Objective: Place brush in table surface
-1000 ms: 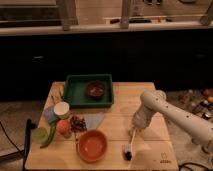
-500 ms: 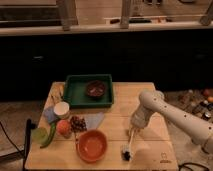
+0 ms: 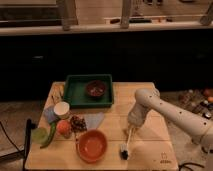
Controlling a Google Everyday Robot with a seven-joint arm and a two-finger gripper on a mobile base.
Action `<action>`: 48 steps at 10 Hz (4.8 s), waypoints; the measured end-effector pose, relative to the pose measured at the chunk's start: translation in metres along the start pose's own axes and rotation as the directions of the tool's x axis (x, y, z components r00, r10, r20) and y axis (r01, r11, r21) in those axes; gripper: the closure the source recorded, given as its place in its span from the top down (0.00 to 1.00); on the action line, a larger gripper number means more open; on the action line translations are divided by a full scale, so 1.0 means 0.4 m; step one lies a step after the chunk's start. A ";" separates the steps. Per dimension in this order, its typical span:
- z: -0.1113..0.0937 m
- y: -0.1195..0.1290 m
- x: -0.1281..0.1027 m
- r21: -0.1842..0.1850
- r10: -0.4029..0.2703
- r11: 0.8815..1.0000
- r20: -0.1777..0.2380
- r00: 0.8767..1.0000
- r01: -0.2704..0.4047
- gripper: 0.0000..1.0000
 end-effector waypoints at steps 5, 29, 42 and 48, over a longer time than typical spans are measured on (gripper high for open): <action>-0.049 -0.003 0.000 -0.020 -0.014 1.000 -0.019 1.000 0.014 0.80; -0.103 -0.014 -0.006 -0.036 -0.047 0.998 -0.054 0.997 0.045 0.80; -0.103 -0.014 -0.006 -0.036 -0.047 0.998 -0.054 0.997 0.045 0.80; -0.103 -0.014 -0.006 -0.036 -0.047 0.998 -0.054 0.997 0.045 0.80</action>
